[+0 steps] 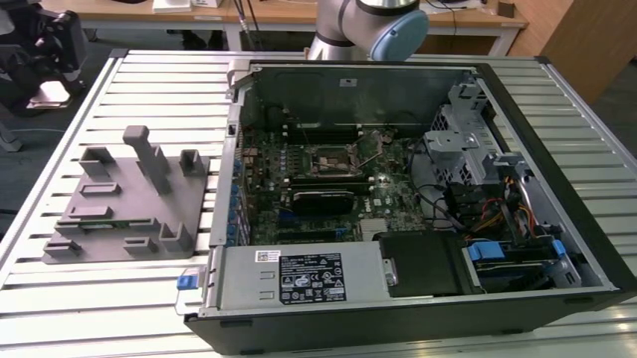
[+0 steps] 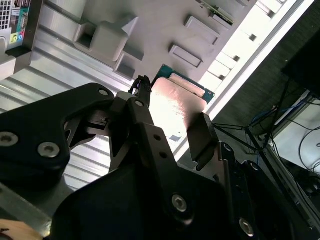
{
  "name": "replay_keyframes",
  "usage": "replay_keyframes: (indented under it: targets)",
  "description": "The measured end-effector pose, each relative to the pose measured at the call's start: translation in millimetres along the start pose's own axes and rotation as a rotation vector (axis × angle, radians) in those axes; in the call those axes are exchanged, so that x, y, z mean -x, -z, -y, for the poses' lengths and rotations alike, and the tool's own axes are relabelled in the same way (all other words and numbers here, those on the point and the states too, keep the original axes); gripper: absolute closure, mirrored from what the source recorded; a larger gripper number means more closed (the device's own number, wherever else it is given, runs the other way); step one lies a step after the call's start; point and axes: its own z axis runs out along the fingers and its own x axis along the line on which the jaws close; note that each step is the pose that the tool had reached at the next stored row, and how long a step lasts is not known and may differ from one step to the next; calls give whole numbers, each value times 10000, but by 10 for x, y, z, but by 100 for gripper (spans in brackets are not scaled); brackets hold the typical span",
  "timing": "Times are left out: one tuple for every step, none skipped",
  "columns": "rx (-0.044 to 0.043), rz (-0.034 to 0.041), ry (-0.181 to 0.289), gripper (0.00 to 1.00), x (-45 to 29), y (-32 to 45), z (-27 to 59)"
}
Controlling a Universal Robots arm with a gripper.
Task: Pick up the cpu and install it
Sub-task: 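Pick up the cpu and move it towards the insertion slot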
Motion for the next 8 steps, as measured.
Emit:
replay_keyframes:
  targets:
    - [0, 0, 0, 46, 4, 0, 0]
    - [0, -1, 0, 46, 9, 0, -1]
    - [0, -1, 0, 46, 13, 0, -1]
    - [0, -1, 0, 46, 18, 0, -1]
    - [0, -1, 0, 46, 23, 0, -1]
    - [0, 0, 0, 46, 27, 0, -1]
    - [0, 0, 0, 46, 32, 0, -2]
    - [0, 0, 0, 46, 36, 0, -2]
